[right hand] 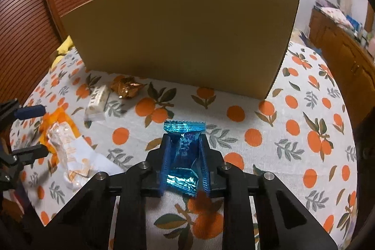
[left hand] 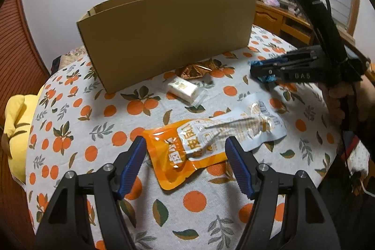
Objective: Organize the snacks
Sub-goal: 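Close the right tool on the blue-wrapped candy, then grasp the large orange-and-white pouch with the left tool while the right tool holds the candy, then lift the orange-and-white pouch with the left tool while the right tool carries the candy over the box, then open both tools to drop the pouch and candy into the box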
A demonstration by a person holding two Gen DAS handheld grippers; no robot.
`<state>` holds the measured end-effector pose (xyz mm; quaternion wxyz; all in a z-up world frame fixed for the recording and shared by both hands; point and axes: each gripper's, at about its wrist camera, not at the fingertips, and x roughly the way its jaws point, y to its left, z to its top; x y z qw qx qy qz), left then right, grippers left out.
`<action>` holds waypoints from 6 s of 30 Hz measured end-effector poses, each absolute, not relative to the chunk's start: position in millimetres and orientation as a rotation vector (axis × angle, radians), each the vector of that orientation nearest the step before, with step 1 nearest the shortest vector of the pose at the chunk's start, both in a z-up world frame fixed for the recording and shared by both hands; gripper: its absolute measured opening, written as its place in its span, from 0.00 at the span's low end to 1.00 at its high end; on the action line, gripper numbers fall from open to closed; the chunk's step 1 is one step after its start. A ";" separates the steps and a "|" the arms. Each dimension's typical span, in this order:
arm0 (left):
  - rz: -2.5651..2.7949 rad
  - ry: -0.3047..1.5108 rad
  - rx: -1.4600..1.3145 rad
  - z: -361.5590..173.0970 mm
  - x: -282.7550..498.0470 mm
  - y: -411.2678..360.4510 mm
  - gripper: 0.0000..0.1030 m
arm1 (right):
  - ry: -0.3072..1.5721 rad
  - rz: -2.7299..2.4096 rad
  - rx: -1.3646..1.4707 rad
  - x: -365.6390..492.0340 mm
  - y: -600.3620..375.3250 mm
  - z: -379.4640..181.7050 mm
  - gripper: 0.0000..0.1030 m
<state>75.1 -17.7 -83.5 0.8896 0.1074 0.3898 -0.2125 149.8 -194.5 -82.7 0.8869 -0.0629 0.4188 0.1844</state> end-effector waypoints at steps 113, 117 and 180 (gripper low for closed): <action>-0.594 0.601 0.167 29.5 105.0 -41.9 0.32 | 0.602 0.387 -0.148 105.0 -224.5 7.1 0.18; -0.588 0.573 0.164 44.3 111.1 -40.2 0.32 | 0.571 0.393 -0.162 106.9 -219.0 20.3 0.18; -0.371 0.642 0.172 30.3 313.4 -33.4 0.28 | 0.622 0.509 -0.198 286.2 -180.6 8.7 0.18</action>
